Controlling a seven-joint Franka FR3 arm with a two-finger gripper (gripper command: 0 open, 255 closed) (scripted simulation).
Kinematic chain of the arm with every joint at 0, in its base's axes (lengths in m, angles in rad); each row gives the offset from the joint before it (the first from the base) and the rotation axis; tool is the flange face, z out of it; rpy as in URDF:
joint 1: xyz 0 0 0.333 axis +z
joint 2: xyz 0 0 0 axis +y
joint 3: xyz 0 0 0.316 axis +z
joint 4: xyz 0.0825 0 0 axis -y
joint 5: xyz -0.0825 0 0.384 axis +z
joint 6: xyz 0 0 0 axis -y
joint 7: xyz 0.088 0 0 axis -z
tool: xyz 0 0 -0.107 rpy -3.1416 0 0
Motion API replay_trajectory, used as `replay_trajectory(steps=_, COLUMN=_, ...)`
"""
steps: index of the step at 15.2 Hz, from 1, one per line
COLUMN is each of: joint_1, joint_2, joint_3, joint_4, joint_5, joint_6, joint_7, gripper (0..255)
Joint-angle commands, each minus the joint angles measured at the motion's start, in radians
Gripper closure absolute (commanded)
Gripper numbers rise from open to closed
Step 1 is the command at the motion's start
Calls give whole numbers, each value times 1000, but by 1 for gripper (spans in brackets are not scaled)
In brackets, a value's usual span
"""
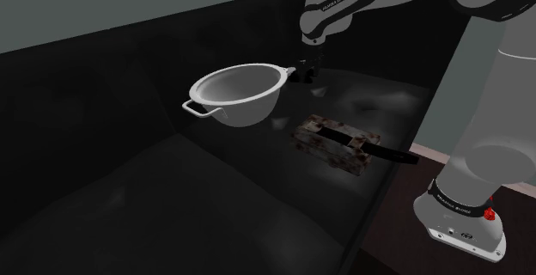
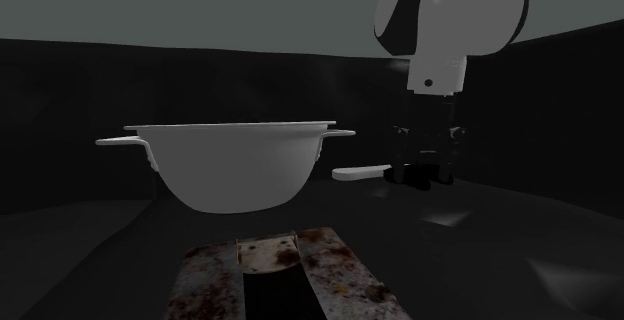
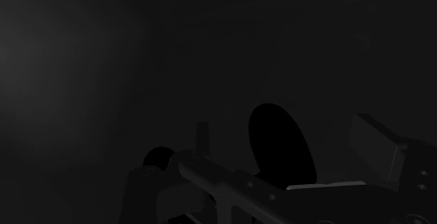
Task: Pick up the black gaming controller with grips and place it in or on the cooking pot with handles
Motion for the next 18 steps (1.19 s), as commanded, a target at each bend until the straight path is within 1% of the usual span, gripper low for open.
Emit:
replay_trajectory(steps=1, joint_1=0, joint_2=0, joint_3=0, joint_4=0, joint_5=0, joint_6=0, joint_7=0, gripper=0)
replay_trajectory(steps=2, joint_1=0, joint_2=0, joint_3=0, joint_4=0, joint_5=0, joint_6=0, joint_7=0, gripper=255)
replay_trajectory(steps=11, joint_1=0, joint_2=0, joint_3=0, joint_4=0, joint_5=0, joint_6=0, joint_7=0, gripper=255)
replay_trajectory(steps=18, joint_1=1, joint_2=-29, joint_3=-2, joint_4=59, joint_5=-11, joint_6=-87, joint_7=10, gripper=255)
